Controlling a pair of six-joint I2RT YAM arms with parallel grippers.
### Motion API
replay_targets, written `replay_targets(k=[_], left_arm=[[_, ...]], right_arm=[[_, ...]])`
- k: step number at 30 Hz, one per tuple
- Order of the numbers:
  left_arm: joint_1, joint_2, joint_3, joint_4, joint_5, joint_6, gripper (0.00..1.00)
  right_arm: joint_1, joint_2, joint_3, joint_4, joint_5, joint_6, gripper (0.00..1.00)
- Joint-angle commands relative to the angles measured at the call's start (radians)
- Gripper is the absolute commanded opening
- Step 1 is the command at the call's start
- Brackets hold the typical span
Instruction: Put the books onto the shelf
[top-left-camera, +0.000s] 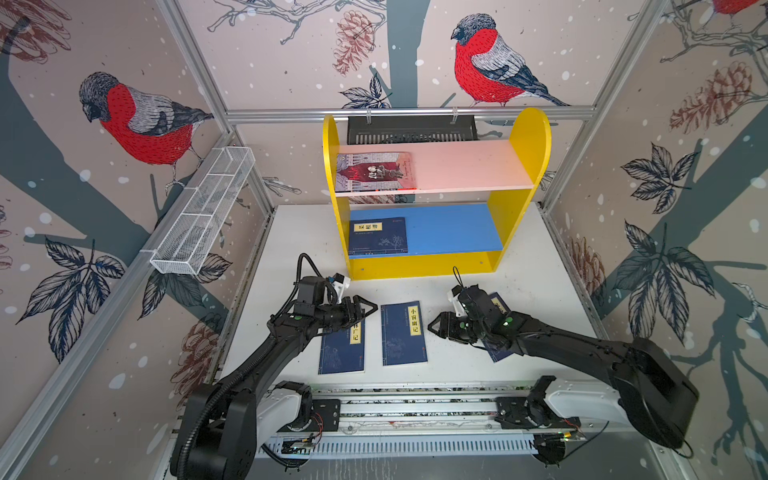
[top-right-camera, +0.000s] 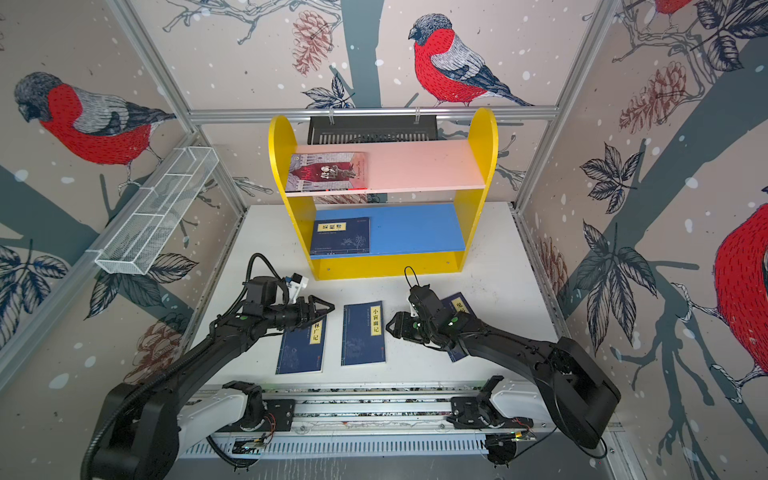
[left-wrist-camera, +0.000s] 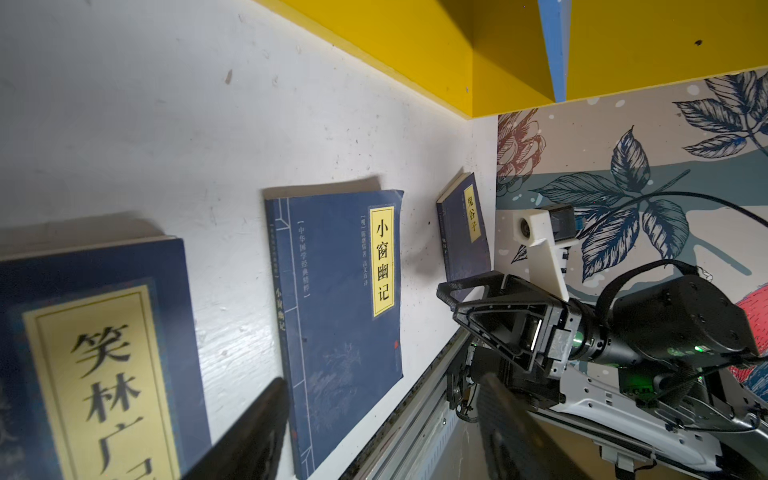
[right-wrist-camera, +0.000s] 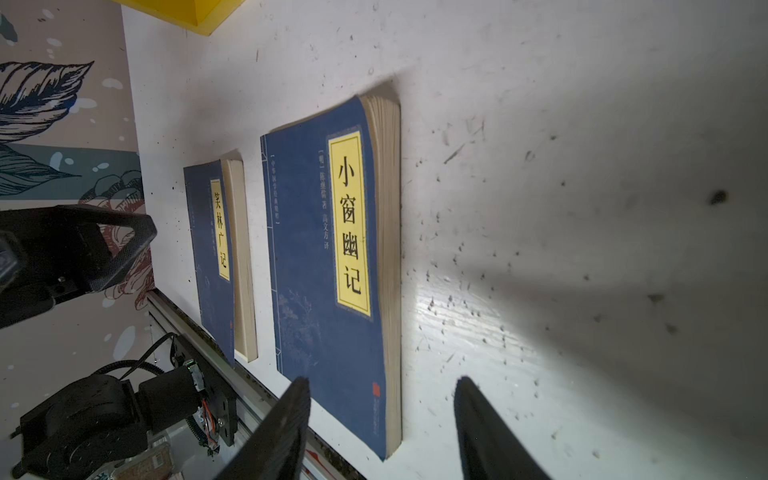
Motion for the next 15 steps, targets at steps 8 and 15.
replay_targets(k=[8, 15], left_arm=[[-0.132, 0.092, -0.022, 0.114, -0.075, 0.095, 0.72], [-0.176, 0.128, -0.018, 0.110, -0.114, 0.114, 0.73]], right_arm=[[-0.007, 0.082, 0.007, 0.052, -0.006, 0.001, 0.58], [-0.009, 0.131, 0.015, 0.079, -0.047, -0.017, 0.58]])
